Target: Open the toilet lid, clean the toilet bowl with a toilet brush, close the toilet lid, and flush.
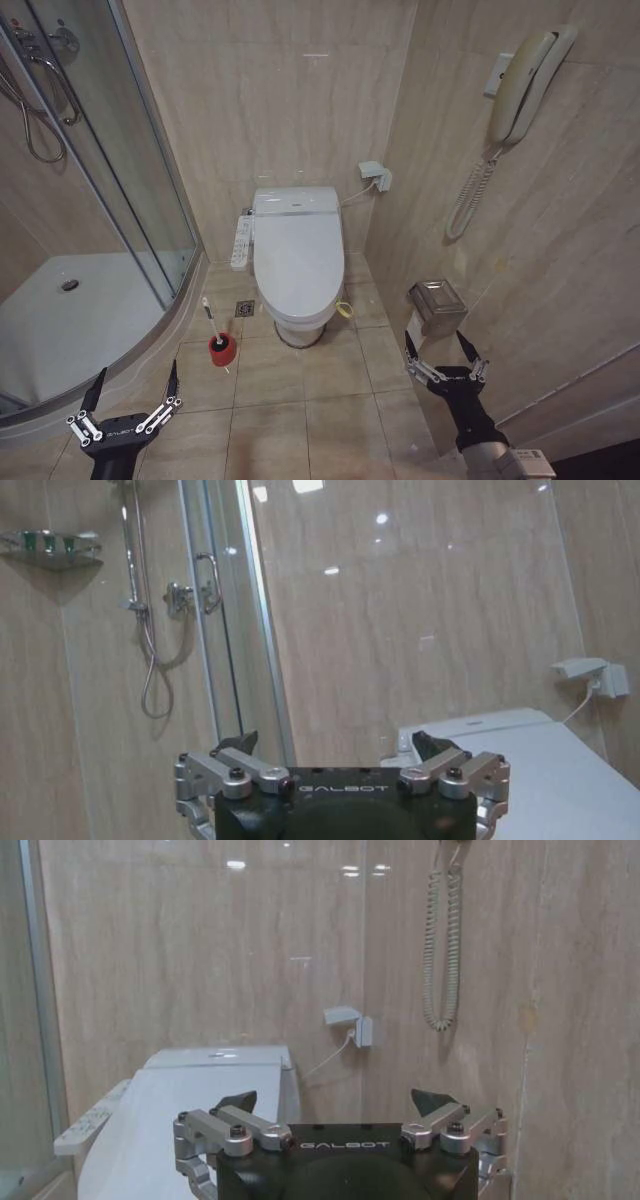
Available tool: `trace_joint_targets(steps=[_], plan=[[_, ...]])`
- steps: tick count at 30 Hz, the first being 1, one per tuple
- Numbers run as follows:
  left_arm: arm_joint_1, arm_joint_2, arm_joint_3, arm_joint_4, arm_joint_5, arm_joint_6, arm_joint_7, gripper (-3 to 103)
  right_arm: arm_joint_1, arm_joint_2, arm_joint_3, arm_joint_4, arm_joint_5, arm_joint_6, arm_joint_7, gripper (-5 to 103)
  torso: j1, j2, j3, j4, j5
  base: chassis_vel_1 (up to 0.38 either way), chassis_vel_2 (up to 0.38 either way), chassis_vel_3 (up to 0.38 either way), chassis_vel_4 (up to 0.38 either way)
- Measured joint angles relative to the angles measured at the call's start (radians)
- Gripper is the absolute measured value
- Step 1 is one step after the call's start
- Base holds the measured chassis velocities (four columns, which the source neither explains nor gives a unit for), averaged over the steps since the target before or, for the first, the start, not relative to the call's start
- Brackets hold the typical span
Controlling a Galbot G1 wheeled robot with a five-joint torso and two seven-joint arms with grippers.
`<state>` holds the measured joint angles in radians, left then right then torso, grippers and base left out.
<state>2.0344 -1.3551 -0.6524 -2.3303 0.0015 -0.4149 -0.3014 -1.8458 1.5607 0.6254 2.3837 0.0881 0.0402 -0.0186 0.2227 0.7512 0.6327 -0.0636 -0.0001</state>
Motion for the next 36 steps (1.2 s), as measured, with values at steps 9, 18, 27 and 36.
trace_joint_targets(steps=[9, 18, 27, 36], plan=[[0.0, 0.0, 0.0, 0.0, 0.0, 0.0, 0.0, 100, -0.003, 0.003, -0.001, 0.001, 0.0, 0.007, -0.003, 100, 0.0, 0.0, 0.0, 0.0, 0.0, 0.0, 0.0, 0.0, 0.0], [0.0, 0.0, 0.0, 0.0, 0.0, 0.0, 0.0, 100, -0.005, 0.006, -0.001, -0.004, 0.002, 0.031, -0.016, 100, 0.0, 0.0, 0.0, 0.0, 0.0, 0.0, 0.0, 0.0, 0.0], [0.0, 0.0, 0.0, 0.0, 0.0, 0.0, 0.0, 100, -0.003, 0.005, 0.003, -0.016, 0.01, 0.051, -0.026, 100, 0.0, 0.0, 0.0, 0.0, 0.0002, -0.021, 0.017, 0.029, -0.019], [0.0, 0.0, 0.0, 0.0, 0.0, 0.0, 0.0, 100, 0.0, 0.004, 0.005, -0.02, 0.024, 0.058, -0.018, 100, 0.0, 0.0, 0.0, 0.0001, 0.0001, -0.153, 0.167, 0.168, -0.163]])
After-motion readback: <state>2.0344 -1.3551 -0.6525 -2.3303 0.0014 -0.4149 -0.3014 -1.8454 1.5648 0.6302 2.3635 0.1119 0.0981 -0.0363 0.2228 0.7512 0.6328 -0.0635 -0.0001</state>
